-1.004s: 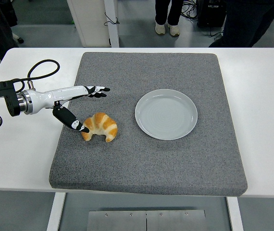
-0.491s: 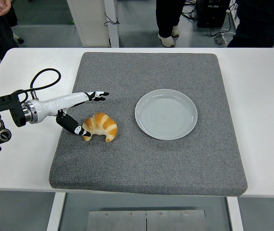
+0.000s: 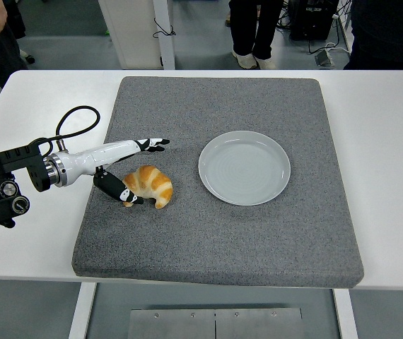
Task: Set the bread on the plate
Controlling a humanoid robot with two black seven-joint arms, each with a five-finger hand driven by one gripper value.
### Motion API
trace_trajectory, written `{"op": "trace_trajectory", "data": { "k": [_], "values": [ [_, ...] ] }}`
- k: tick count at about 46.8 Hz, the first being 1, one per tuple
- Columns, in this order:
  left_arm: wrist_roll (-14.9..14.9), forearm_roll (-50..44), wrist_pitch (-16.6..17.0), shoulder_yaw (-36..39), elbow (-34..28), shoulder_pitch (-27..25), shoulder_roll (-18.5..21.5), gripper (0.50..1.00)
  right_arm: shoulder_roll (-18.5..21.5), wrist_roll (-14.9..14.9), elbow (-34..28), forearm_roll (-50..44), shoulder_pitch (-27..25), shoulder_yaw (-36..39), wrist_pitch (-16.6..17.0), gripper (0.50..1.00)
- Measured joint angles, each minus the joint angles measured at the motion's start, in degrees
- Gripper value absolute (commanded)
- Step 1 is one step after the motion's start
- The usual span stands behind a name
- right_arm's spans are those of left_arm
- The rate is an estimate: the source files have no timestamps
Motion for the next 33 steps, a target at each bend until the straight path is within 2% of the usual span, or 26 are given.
{"op": "trace_trajectory", "data": {
  "k": [17, 24, 33],
  "values": [
    [-0.1, 4.1, 5.6, 0.0, 0.2, 2.2, -1.2, 0.919, 0.0, 0.0, 0.0, 0.0, 0.0, 0.0, 0.0, 1.0],
    [-0.2, 4.7, 6.3, 1.4, 0.5, 2.2, -1.7, 0.809, 0.0, 0.0, 0.0, 0.0, 0.0, 0.0, 0.0, 1.0],
    [-0.2, 6.7, 6.9, 2.5, 2.0, 2.1, -2.7, 0.78, 0.0, 0.0, 0.0, 0.0, 0.0, 0.0, 0.0, 1.0]
  ]
}}
